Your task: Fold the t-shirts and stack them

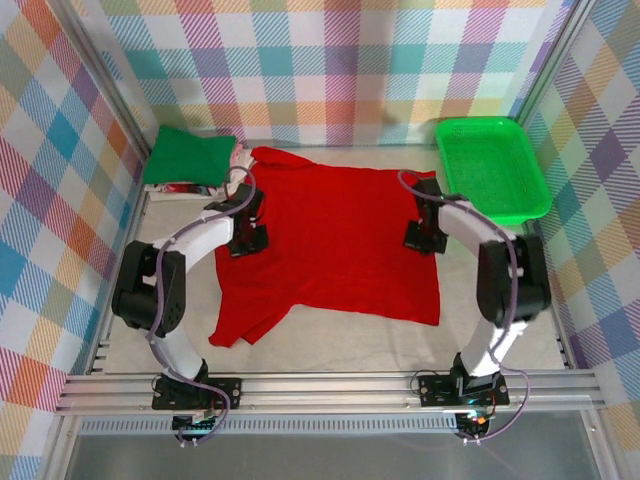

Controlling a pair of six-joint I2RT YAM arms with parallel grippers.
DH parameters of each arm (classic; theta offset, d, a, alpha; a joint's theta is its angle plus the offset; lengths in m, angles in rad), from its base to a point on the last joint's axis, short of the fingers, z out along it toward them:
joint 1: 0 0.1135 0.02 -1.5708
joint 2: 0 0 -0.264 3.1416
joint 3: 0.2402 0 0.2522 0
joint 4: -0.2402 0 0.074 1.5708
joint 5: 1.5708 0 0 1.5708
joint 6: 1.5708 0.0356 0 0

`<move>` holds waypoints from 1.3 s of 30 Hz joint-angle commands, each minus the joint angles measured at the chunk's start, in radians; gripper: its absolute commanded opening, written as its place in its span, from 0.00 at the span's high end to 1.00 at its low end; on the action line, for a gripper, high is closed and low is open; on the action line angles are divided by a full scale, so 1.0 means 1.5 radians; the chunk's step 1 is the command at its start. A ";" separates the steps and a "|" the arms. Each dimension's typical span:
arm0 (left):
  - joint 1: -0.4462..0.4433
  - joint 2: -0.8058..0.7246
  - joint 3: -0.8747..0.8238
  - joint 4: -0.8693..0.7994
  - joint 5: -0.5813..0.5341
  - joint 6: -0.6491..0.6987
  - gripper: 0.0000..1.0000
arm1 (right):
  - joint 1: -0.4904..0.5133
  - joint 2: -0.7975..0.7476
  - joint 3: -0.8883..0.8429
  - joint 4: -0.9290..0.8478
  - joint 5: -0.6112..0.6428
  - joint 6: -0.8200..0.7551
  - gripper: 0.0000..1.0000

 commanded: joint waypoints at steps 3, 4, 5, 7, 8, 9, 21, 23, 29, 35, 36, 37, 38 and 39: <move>0.011 -0.087 0.027 0.037 -0.033 -0.033 1.00 | -0.012 0.129 0.129 -0.027 0.011 -0.020 1.00; 0.013 -0.108 0.021 0.033 -0.044 -0.034 1.00 | -0.016 0.156 0.159 -0.039 0.009 -0.022 1.00; 0.016 -0.131 0.012 0.031 -0.054 -0.036 1.00 | -0.019 0.184 0.189 -0.050 0.004 -0.026 1.00; 0.021 -0.175 -0.005 0.023 -0.075 -0.043 1.00 | -0.024 0.231 0.241 -0.074 -0.002 -0.033 1.00; 0.024 -0.199 -0.016 0.016 -0.082 -0.049 1.00 | -0.026 0.254 0.266 -0.086 -0.003 -0.035 1.00; 0.027 -0.219 -0.024 0.010 -0.083 -0.054 1.00 | -0.029 0.272 0.290 -0.098 -0.003 -0.035 1.00; 0.030 -0.308 -0.109 -0.210 0.031 -0.042 0.92 | -0.051 0.589 0.854 -0.329 -0.062 -0.039 1.00; 0.028 -0.316 -0.136 -0.224 0.049 -0.064 0.90 | -0.051 0.628 0.970 -0.384 -0.073 -0.027 1.00; 0.003 -0.397 -0.246 -0.250 0.132 -0.134 0.71 | -0.042 0.413 0.708 -0.267 -0.129 -0.023 0.95; -0.071 -0.462 -0.330 -0.269 0.165 -0.228 0.65 | -0.016 0.179 0.456 -0.112 -0.178 -0.030 0.83; -0.084 -0.467 -0.338 -0.272 0.167 -0.246 0.65 | -0.013 0.152 0.425 -0.092 -0.182 -0.029 0.82; -0.097 -0.470 -0.347 -0.267 0.170 -0.259 0.64 | -0.011 0.122 0.392 -0.069 -0.191 -0.028 0.81; -0.110 -0.472 -0.357 -0.266 0.165 -0.271 0.63 | -0.009 0.093 0.356 -0.047 -0.200 -0.029 0.80; -0.115 -0.471 -0.365 -0.266 0.160 -0.279 0.62 | -0.007 0.068 0.325 -0.025 -0.207 -0.029 0.79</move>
